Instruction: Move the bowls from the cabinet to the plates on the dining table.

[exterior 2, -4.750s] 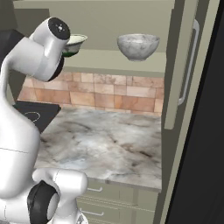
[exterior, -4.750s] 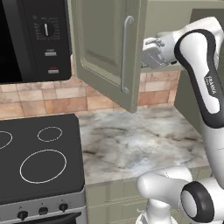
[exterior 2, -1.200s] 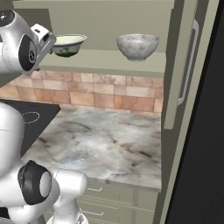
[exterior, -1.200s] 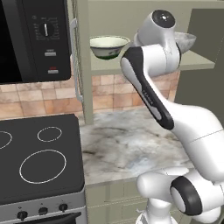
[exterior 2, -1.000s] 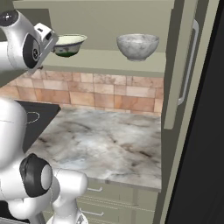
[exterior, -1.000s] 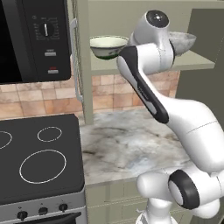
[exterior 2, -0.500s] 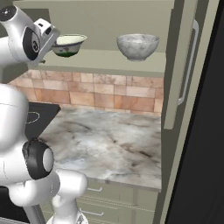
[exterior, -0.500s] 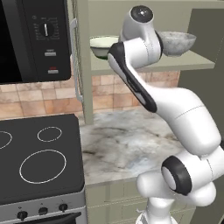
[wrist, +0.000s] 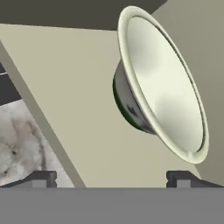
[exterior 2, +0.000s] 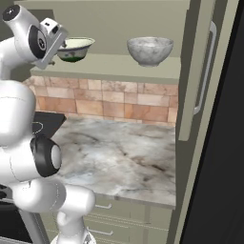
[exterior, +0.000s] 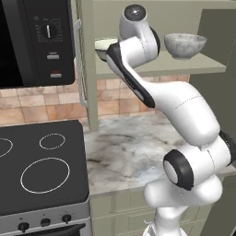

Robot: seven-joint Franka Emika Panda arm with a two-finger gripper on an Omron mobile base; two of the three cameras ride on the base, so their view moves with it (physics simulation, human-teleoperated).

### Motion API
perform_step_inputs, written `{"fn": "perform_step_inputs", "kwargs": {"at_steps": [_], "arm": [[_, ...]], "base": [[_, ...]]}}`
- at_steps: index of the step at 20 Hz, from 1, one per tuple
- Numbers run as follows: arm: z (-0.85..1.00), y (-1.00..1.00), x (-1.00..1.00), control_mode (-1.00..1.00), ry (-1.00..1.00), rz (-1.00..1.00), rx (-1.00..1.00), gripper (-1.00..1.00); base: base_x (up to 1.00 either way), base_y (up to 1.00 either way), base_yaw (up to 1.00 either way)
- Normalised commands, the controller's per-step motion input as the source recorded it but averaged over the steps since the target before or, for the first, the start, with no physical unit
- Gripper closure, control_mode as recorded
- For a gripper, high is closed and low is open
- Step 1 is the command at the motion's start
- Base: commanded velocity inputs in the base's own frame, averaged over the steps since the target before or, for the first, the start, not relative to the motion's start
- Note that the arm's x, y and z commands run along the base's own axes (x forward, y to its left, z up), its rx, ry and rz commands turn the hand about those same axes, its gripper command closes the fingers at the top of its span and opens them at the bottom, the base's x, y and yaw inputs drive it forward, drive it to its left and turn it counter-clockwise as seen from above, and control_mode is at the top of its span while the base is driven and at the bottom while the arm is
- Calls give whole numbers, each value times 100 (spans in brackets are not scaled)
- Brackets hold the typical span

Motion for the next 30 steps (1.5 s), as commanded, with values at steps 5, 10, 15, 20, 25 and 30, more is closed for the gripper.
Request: {"fn": "perform_step_inputs", "kwargs": {"at_steps": [5,10,15,20,25,30], "arm": [[0,0,46,-100,0,0,-9,-100],[0,0,37,-100,-1,0,-10,-100],[-7,0,41,-100,0,3,-9,-100],[-22,0,29,-100,0,5,-4,-100],[-4,0,37,-100,0,5,-1,-100],[-1,0,40,-100,0,4,-1,-100]], "base": [[0,0,0],[0,0,0],[0,0,0],[0,0,0],[0,0,0],[0,0,0]]}}
